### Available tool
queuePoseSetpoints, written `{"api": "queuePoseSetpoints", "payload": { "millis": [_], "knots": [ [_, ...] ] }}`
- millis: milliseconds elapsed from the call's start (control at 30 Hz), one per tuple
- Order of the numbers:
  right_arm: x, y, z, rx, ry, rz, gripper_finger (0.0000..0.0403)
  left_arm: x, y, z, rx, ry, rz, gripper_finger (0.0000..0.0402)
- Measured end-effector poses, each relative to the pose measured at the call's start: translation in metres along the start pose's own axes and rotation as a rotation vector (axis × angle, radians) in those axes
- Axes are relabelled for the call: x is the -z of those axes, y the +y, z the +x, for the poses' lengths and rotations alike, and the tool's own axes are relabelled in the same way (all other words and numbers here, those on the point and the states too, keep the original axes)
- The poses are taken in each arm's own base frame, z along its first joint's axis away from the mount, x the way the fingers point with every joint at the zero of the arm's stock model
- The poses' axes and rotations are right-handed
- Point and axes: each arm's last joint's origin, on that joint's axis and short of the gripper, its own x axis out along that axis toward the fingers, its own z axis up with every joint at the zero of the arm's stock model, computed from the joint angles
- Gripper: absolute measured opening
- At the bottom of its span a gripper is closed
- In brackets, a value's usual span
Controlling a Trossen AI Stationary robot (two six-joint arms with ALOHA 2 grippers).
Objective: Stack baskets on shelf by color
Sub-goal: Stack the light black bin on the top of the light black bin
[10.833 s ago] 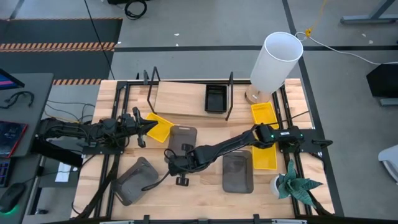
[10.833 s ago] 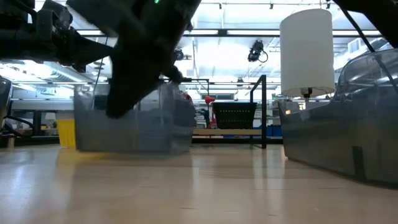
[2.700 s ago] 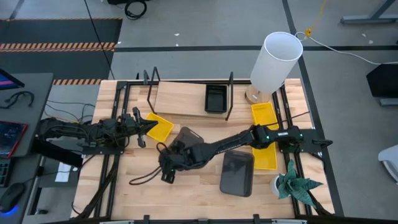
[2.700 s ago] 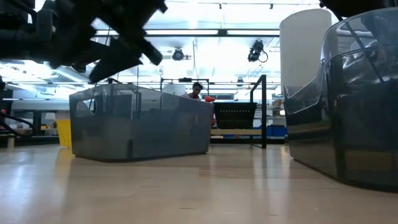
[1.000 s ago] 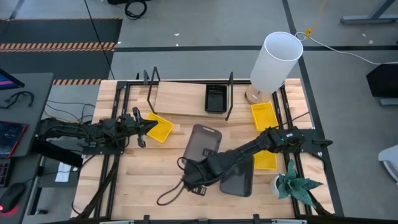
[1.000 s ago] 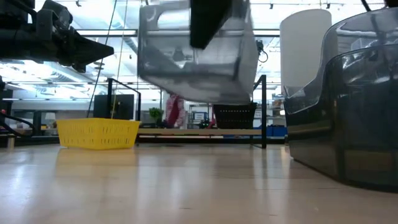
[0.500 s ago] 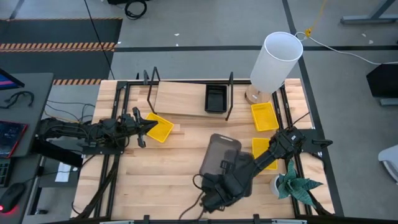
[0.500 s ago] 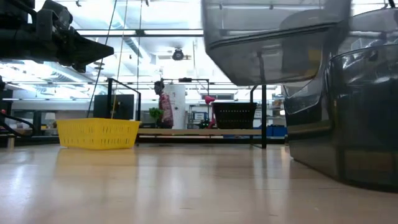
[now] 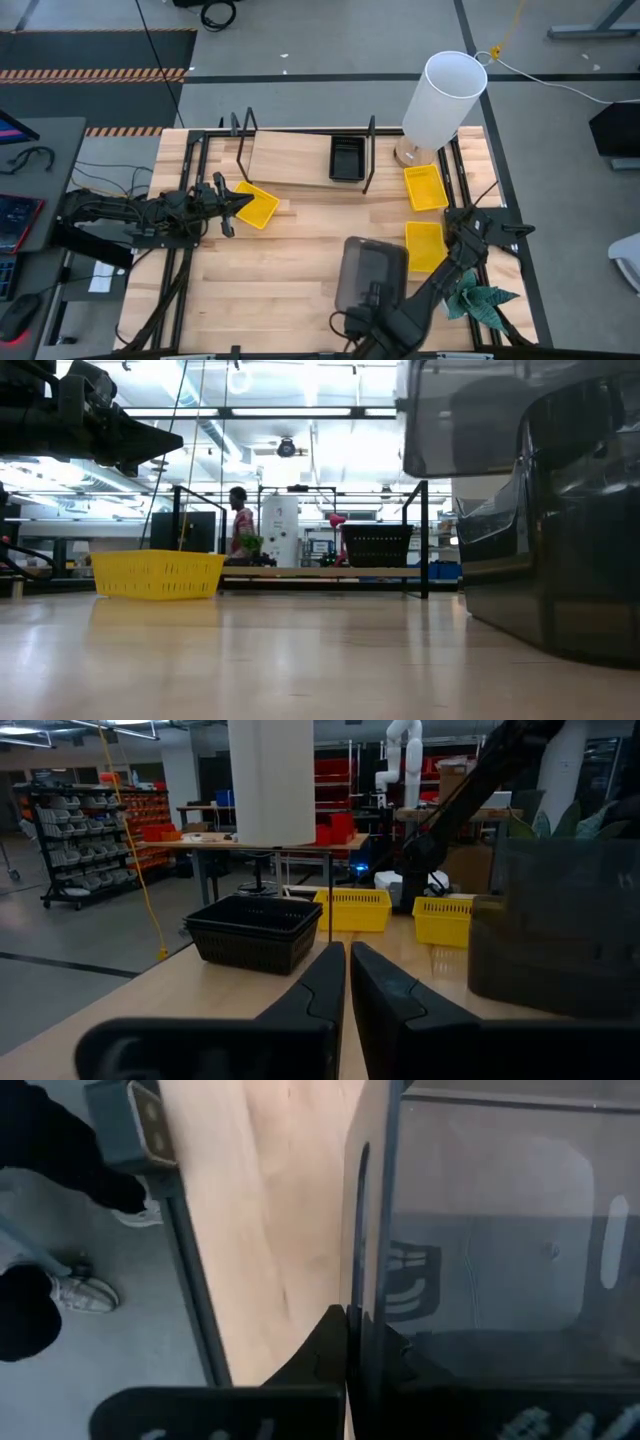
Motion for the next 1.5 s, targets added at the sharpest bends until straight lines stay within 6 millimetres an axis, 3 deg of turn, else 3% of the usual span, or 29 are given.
{"api": "queuePoseSetpoints", "payload": {
  "millis": [267, 500, 1067, 1233, 1500],
  "knots": [
    [0.024, -0.001, -0.014, 0.023, -0.032, 0.087, 0.0003, 0.000, 0.000, 0.000, 0.000, 0.000, 0.000, 0.0036],
    [0.036, -0.016, -0.005, 0.095, 0.013, 0.087, 0.0003, 0.000, 0.000, 0.000, 0.000, 0.000, 0.000, 0.0028],
    [0.029, -0.013, 0.016, 0.009, -0.021, 0.089, 0.0022, 0.000, 0.000, 0.000, 0.000, 0.000, 0.000, 0.0033],
    [0.032, -0.015, 0.017, -0.006, 0.079, 0.088, 0.0037, 0.000, 0.000, 0.000, 0.000, 0.000, 0.000, 0.0027],
    [0.038, -0.017, 0.017, -0.017, 0.196, 0.120, 0.0023, 0.000, 0.000, 0.000, 0.000, 0.000, 0.000, 0.0032]
  ]
}}
